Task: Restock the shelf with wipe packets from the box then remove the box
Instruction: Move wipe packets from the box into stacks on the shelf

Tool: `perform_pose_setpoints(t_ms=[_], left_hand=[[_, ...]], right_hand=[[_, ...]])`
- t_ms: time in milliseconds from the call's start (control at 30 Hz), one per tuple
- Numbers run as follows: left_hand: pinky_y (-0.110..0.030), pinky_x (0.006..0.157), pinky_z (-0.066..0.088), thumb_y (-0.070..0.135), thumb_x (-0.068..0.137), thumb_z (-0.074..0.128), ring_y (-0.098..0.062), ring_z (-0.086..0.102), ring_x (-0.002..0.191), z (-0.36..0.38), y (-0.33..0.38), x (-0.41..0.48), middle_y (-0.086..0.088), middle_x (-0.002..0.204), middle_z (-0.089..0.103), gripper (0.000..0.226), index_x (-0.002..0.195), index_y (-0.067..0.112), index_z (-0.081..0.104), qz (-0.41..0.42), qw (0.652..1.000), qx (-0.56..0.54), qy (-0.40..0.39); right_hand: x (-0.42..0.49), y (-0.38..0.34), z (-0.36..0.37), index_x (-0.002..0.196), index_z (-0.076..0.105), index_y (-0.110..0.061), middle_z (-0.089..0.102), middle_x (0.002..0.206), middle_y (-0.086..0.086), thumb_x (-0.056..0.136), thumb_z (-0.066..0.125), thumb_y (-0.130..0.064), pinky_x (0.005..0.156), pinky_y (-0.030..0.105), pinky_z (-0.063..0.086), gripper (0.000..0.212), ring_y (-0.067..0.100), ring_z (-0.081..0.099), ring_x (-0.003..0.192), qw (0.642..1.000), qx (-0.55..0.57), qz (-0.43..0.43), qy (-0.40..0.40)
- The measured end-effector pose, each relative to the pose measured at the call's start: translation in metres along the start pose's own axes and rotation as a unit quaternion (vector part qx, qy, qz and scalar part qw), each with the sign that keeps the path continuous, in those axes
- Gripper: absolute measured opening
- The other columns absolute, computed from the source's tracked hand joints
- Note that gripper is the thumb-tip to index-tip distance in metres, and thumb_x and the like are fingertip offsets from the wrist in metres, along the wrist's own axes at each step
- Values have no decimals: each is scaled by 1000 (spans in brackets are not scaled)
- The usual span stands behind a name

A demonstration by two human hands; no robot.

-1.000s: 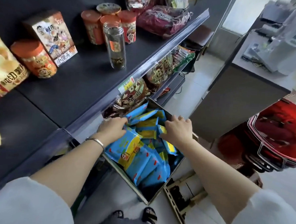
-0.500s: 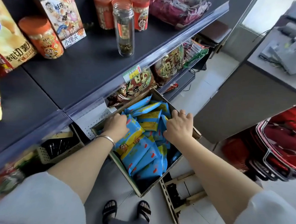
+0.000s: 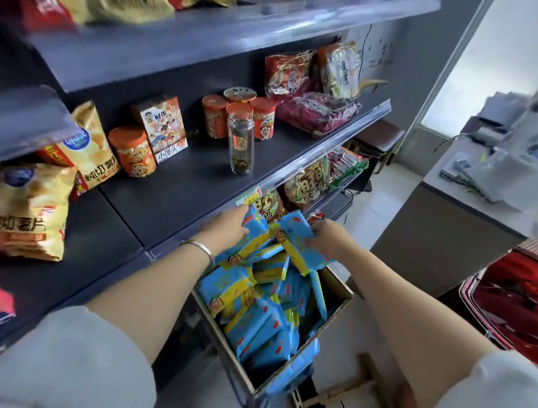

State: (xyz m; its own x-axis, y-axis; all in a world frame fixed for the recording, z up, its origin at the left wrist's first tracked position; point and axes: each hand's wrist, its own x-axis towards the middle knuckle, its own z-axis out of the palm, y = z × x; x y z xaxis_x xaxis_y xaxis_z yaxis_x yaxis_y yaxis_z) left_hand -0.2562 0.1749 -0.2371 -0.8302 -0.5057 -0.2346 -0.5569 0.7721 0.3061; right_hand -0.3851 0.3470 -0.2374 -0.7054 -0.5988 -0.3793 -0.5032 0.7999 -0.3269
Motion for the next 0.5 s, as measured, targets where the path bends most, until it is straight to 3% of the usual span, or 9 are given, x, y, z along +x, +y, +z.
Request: perform_pose_setpoints(t_ms=[67, 133, 200, 300, 367, 500], left_hand=[[-40, 78, 44, 24, 94, 50, -36, 56, 102, -19, 4, -5, -15, 115, 55, 19, 107, 15, 39, 3, 1000, 2, 21], [-39, 75, 43, 24, 95, 48, -35, 56, 97, -36, 5, -10, -13, 113, 54, 17, 100, 16, 34, 5, 999, 7, 37], [-38, 71, 42, 24, 95, 46, -32, 54, 88, -52, 2, -17, -12, 105, 54, 17, 95, 18, 30, 0, 999, 9, 51], [-39, 70, 43, 24, 95, 47, -31, 54, 85, -81, -5, -30, -8, 95, 52, 17, 95, 18, 31, -10, 996, -1, 86], [-40, 73, 47, 25, 94, 50, -32, 57, 89, -103, -10, -40, -7, 96, 55, 17, 96, 18, 35, -2, 993, -5, 120], [-42, 82, 48, 26, 93, 52, -34, 56, 103, -152, -14, -67, -10, 113, 56, 27, 115, 15, 44, 0, 979, -26, 200]], right_hand=[[-3, -7, -14, 93, 57, -8, 57, 76, 6, 89, 56, -19, 57, 31, 45, 12, 28, 58, 80, 999, 25, -30, 16], [-2, -14, -25, 113, 58, -7, 62, 98, 14, 91, 57, -20, 73, 38, 51, 26, 29, 60, 88, 997, 51, -54, 35], [-3, -26, -34, 120, 58, -10, 59, 99, 11, 92, 55, -20, 71, 34, 47, 29, 26, 56, 84, 993, 73, -79, 52], [-4, -47, -47, 118, 57, -11, 55, 95, 7, 93, 54, -17, 61, 27, 40, 26, 22, 53, 82, 982, 129, -116, 73], [-8, -62, -56, 115, 57, -9, 55, 95, 7, 94, 53, -15, 66, 26, 40, 22, 22, 53, 85, 970, 175, -138, 95], [-19, -94, -74, 107, 56, -8, 61, 97, 13, 95, 52, -17, 72, 39, 50, 15, 29, 61, 87, 929, 288, -174, 155]])
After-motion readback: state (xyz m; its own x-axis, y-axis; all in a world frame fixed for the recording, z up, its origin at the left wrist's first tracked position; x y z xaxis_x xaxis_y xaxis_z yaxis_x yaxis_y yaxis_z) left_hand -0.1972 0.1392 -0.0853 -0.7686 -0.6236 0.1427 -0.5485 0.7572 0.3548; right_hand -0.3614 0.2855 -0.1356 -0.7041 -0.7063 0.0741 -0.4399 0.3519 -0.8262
